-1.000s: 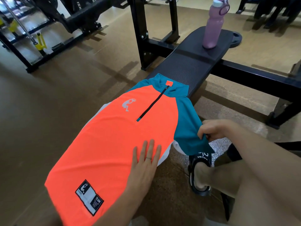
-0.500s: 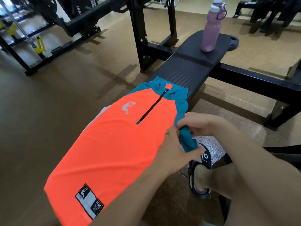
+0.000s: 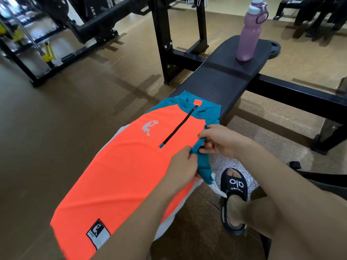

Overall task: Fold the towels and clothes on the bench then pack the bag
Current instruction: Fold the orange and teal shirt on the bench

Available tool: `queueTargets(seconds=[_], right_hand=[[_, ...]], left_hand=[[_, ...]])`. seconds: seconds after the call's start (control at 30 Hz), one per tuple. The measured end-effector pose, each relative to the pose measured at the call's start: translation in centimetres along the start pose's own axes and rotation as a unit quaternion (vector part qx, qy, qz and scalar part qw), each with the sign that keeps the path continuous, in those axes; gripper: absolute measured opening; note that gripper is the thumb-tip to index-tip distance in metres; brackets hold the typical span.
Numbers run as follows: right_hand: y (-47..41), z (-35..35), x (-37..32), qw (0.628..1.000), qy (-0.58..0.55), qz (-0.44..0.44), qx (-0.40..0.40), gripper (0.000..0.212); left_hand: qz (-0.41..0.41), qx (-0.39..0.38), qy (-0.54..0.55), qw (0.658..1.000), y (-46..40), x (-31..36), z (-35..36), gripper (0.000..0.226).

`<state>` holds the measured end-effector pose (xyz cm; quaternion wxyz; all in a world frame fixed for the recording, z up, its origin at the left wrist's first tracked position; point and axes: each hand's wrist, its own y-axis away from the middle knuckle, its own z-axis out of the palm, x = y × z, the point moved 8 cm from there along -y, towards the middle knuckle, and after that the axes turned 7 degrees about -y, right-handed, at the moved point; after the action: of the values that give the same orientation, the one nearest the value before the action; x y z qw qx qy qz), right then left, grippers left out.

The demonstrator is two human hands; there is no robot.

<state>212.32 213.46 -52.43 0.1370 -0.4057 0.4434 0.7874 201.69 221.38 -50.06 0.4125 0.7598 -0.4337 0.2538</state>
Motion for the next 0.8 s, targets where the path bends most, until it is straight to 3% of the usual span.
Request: queueTargets(seconds=[0.07, 0.13, 0.23, 0.3, 0.4, 0.5, 0.63, 0.8], right_hand=[[-0.3, -0.3, -0.4, 1.0, -0.022, -0.006, 0.021, 0.005], [-0.7, -0.6, -0.5, 0.999, -0.021, 0.003, 0.036, 0.021], [-1.8, -1.6, -0.5, 0.993, 0.079, -0.004, 0.093, 0.04], [-2.0, -2.0, -1.0, 0.959, 0.247, -0.035, 0.134, 0.035], [-1.9, -2.1, -1.3, 0.878, 0.451, -0.061, 0.149, 0.043], [-1.6, -2.3, -1.8, 0.847, 0.497, -0.084, 0.169, 0.047], [-0.9, -2.4, -2.6, 0.817, 0.532, -0.091, 0.201, 0.051], [-1.2, -2.5, -0.9, 0.747, 0.642, -0.04, 0.17, 0.057]], left_hand=[[-0.021, -0.019, 0.056, 0.998, -0.7, 0.3, -1.8, 0.019], [-0.038, -0.007, 0.077, 0.996, -1.6, 0.1, -4.3, 0.022], [-0.074, 0.042, 0.085, 0.993, -3.2, -2.7, -7.8, 0.027], [-0.096, 0.074, 0.076, 0.99, -3.9, -5.5, -9.2, 0.022], [-0.135, 0.094, 0.077, 0.983, -4.5, -9.3, -9.8, 0.012], [-0.168, 0.112, 0.127, 0.971, -4.7, -11.3, -9.4, 0.012], [-0.155, 0.136, 0.071, 0.976, -4.5, -11.2, -9.5, 0.007], [-0.128, 0.12, 0.02, 0.984, -3.7, -10.5, -8.9, 0.04]])
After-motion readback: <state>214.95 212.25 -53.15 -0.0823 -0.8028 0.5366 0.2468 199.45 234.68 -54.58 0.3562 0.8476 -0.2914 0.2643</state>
